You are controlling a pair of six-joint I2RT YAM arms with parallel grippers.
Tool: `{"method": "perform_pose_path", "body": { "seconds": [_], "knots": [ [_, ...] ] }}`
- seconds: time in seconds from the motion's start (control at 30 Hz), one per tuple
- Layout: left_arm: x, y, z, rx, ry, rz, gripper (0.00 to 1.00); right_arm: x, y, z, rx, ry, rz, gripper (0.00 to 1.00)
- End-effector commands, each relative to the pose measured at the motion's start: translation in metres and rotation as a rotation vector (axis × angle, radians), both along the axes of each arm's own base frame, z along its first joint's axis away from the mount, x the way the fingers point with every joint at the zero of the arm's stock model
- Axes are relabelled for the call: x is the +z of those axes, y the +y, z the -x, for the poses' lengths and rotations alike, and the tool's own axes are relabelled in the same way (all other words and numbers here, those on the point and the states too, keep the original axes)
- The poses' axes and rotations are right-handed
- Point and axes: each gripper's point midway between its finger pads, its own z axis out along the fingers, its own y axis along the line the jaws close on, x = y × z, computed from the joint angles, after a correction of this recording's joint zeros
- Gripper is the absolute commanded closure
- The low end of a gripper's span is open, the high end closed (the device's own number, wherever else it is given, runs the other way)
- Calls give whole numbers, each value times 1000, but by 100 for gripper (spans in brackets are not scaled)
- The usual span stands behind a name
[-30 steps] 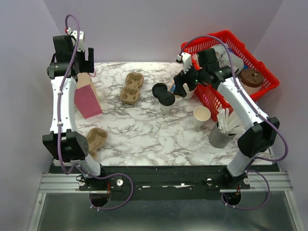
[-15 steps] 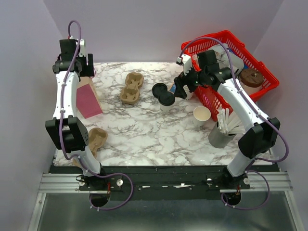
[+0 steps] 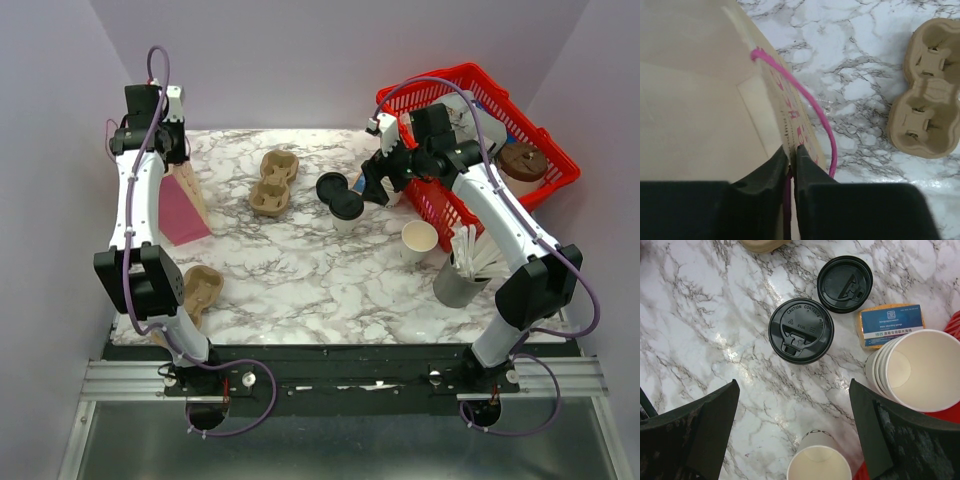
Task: Pack the takeout coffee
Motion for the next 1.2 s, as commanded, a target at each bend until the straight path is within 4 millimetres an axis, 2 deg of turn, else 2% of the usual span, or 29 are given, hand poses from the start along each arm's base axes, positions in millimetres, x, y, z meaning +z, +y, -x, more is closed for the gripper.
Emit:
{"method": "perform_pose_path", "body": {
  "seconds": [0.0, 0.07, 0.2, 0.23, 0.4, 0.5, 0.6, 0.63, 0.77, 0.9, 1.07, 1.17],
  "knots": [
    [29, -18, 24, -89, -46, 15, 96, 15, 1, 0, 9, -43, -25, 0],
    [35, -23, 30, -104, -58, 15, 100, 16, 2, 0, 11, -41, -30, 0],
    [51, -44, 43, -192, -76, 28, 100, 18, 5, -3, 19, -38, -35, 0],
    [60, -56, 46, -262, -96, 45, 100, 21, 6, -4, 25, -46, -40, 0],
    [73, -105, 71, -472, -70, 102, 100, 35, 10, -5, 53, -74, -57, 0],
    [80, -120, 84, -524, -75, 66, 100, 44, 13, -4, 74, -86, -75, 0],
    [88, -120, 96, -538, -80, 22, 100, 49, 16, -1, 93, -86, -91, 0],
    [89, -134, 100, -578, -82, 13, 100, 50, 17, 0, 96, -84, -93, 0],
    [97, -152, 118, -669, -86, -10, 100, 54, 17, 1, 99, -89, -99, 0],
    [90, -173, 140, -819, -62, -36, 100, 62, 17, -3, 91, -110, -101, 0],
    [69, -176, 159, -983, -34, -130, 100, 80, 18, -11, 99, -157, -113, 0],
    [64, -178, 175, -1086, -62, -176, 100, 85, 20, -12, 119, -174, -119, 0]
  ]
}}
